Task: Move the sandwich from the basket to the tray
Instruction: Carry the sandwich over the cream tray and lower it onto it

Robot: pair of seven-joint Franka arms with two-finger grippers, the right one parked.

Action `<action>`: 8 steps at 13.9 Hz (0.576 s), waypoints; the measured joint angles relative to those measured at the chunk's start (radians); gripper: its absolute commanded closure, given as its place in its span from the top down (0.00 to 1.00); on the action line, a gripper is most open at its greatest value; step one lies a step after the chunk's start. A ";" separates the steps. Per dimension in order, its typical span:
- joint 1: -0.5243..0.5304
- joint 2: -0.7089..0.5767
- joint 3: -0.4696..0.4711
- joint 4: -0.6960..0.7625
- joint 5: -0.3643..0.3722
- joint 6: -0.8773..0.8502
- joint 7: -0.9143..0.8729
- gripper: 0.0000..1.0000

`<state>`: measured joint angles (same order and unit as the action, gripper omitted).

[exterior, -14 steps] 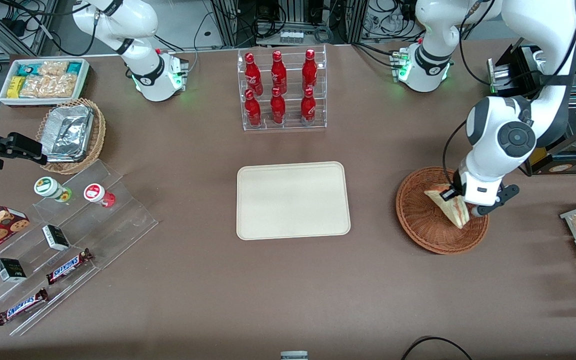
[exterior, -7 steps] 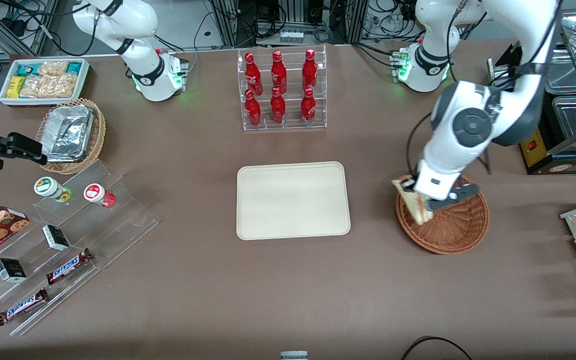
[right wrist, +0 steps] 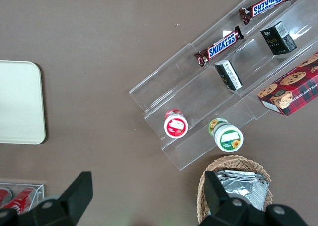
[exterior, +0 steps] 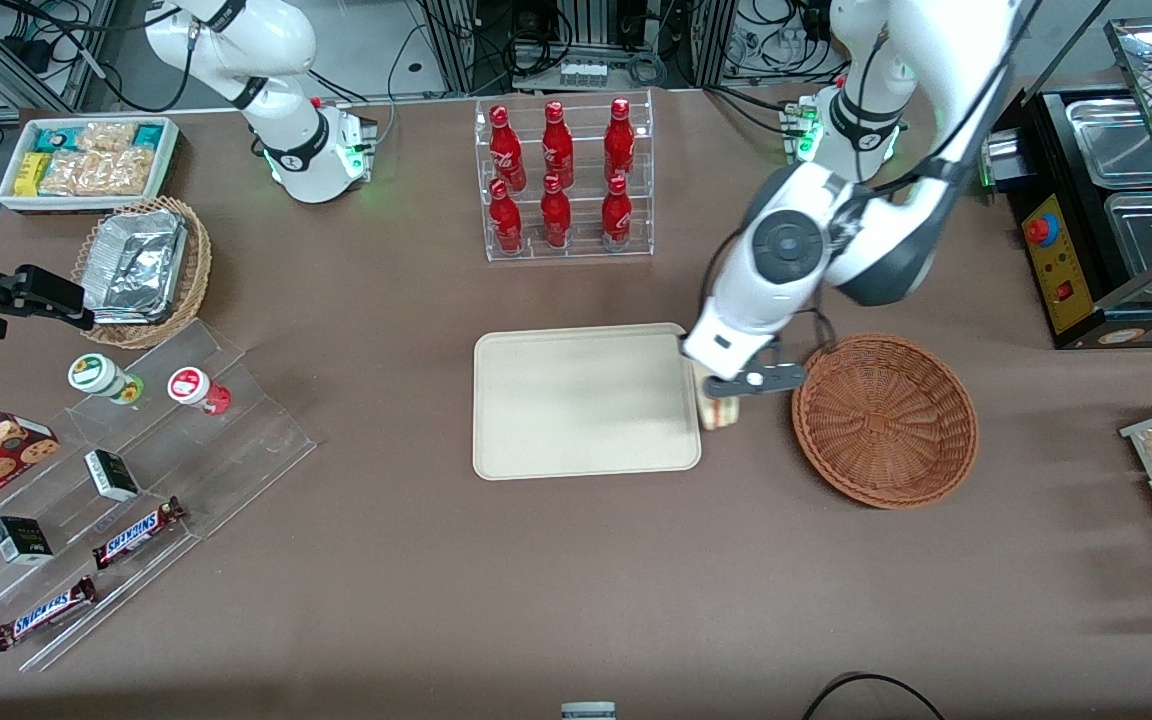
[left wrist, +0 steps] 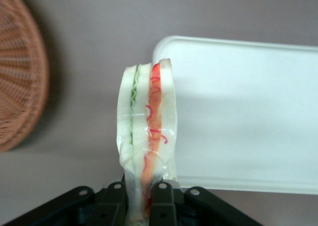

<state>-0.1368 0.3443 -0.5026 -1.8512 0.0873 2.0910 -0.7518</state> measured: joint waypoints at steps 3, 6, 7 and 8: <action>-0.090 0.096 -0.001 0.094 0.001 0.000 -0.022 0.00; -0.179 0.189 0.000 0.181 0.043 0.000 -0.107 0.00; -0.200 0.220 0.001 0.210 0.073 0.000 -0.141 0.00; -0.217 0.252 0.001 0.237 0.107 0.000 -0.173 0.00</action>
<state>-0.3539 0.5960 -0.5016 -1.6140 0.1939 2.0910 -0.9251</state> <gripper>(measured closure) 0.841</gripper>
